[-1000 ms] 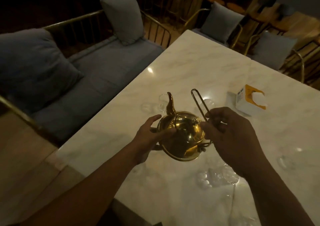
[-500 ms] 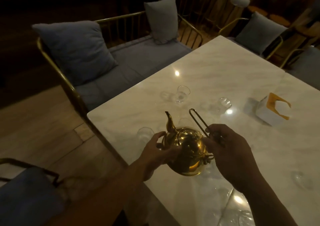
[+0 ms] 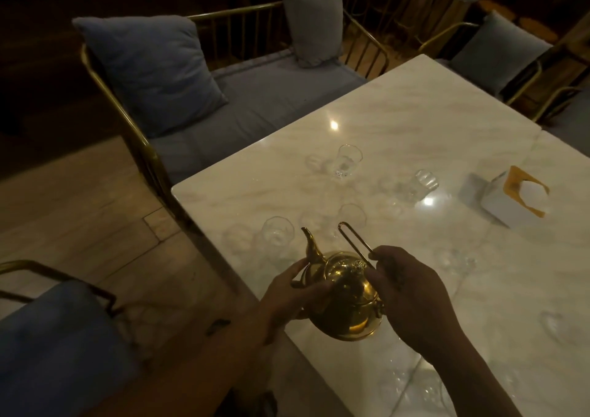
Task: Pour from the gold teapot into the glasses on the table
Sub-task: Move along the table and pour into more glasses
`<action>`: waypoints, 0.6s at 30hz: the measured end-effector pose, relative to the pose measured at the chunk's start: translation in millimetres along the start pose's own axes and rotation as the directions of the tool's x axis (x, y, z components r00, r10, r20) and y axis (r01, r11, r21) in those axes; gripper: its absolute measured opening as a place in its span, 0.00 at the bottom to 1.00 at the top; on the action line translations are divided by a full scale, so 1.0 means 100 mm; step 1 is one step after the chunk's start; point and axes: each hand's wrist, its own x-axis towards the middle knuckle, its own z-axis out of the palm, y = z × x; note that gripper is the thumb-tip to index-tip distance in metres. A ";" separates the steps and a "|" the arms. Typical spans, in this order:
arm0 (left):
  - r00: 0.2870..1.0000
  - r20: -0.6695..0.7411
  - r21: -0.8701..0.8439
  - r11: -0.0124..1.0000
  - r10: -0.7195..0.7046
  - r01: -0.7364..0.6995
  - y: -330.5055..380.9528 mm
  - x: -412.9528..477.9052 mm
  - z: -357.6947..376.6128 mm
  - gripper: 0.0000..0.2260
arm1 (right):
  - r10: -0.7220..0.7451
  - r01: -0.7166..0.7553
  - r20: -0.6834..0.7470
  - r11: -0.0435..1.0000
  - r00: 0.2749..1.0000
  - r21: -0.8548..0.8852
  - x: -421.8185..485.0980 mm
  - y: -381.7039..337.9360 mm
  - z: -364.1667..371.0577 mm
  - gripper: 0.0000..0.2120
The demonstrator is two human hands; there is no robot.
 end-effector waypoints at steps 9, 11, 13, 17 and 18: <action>1.000 -0.003 -0.017 1.000 -0.020 0.020 -0.11 -0.01 -0.06 0.36 | -0.009 0.010 0.013 0.996 1.000 -0.094 0.05 0.03 0.13 0.14; 1.000 0.006 -0.005 1.000 -0.022 0.022 -0.13 -0.01 -0.08 0.37 | -0.020 0.022 0.018 0.993 1.000 -0.113 0.06 0.01 0.14 0.15; 1.000 0.009 0.000 1.000 -0.024 0.024 -0.13 0.00 -0.09 0.38 | -0.026 0.028 0.019 0.991 0.999 -0.133 0.07 -0.01 0.15 0.15; 1.000 0.000 -0.011 0.999 -0.031 0.031 -0.14 0.00 -0.11 0.38 | -0.029 0.031 0.016 0.988 0.999 -0.150 0.09 -0.03 0.16 0.15; 0.999 0.001 -0.011 0.999 -0.033 0.033 -0.13 0.00 -0.12 0.37 | -0.030 0.032 0.017 0.988 0.999 -0.154 0.10 -0.04 0.16 0.15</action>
